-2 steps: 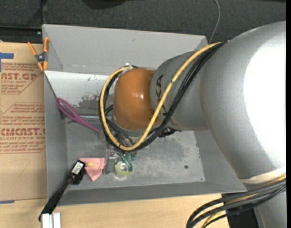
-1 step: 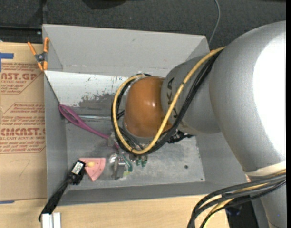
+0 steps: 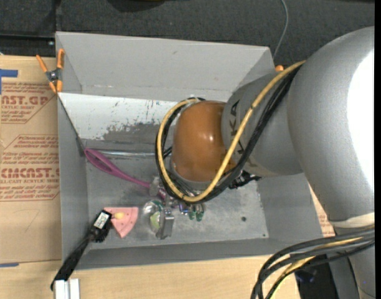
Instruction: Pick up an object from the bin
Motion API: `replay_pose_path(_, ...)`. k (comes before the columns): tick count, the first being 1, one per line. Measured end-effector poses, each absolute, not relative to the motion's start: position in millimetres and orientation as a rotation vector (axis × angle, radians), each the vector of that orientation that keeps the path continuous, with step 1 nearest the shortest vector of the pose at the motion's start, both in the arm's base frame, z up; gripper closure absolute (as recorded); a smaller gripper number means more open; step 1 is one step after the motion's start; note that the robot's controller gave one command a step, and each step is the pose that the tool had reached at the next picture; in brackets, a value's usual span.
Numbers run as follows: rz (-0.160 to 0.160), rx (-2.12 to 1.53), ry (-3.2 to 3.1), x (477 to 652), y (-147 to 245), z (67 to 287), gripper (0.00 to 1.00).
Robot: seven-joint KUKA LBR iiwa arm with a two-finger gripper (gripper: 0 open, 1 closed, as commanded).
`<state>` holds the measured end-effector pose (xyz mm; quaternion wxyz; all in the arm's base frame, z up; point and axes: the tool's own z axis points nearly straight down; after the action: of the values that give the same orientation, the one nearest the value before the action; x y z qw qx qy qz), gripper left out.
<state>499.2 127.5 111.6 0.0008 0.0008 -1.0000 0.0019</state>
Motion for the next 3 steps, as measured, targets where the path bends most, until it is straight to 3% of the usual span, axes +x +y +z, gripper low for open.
replay_pose_path(1,-0.005,0.364,-3.130,497.8,135.0,136.2,0.00)
replay_pose_path(2,-0.005,0.150,-3.146,497.5,129.9,127.1,0.00)
replay_pose_path(3,-0.006,0.262,-3.137,517.0,130.7,67.8,0.00)
